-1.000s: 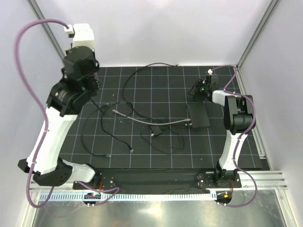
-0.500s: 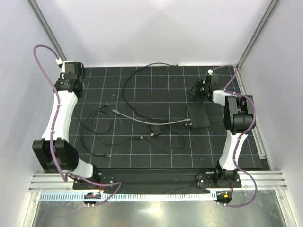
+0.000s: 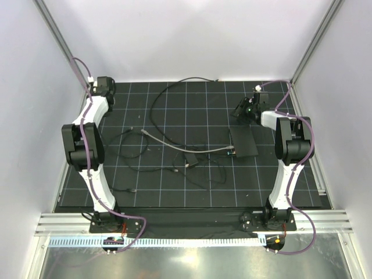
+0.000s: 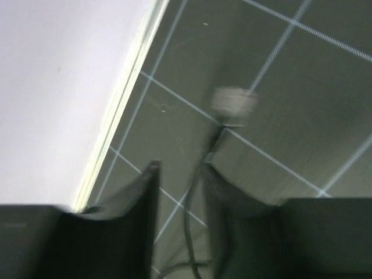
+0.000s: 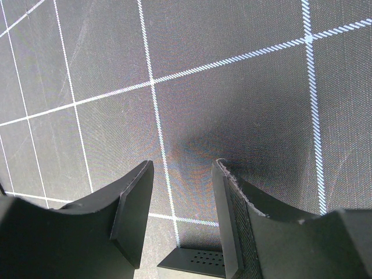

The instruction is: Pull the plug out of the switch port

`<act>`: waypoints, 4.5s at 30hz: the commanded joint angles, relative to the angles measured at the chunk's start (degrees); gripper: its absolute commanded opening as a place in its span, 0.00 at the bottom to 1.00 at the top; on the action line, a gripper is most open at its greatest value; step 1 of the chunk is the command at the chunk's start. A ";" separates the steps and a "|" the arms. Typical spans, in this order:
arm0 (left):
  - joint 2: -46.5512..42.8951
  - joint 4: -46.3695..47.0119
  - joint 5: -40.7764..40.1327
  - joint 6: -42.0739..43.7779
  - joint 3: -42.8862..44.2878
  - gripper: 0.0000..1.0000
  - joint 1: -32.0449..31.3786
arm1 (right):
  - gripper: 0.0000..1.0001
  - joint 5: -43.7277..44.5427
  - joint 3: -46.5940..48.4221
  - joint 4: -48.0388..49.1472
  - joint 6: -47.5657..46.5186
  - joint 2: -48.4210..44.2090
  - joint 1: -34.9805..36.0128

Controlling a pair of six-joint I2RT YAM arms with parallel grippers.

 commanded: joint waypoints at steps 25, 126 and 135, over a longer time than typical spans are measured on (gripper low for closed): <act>1.83 30.87 70.10 -5.66 2.28 0.58 -32.26 | 0.53 2.96 -2.13 -6.53 -0.39 1.32 -0.05; 39.99 31.84 81.72 -32.91 26.01 0.42 -43.43 | 0.51 17.90 -25.15 -2.75 3.74 -25.32 2.32; 40.78 29.29 81.81 -31.24 26.54 0.33 -43.52 | 0.50 18.96 -25.77 -0.02 3.92 -22.50 2.33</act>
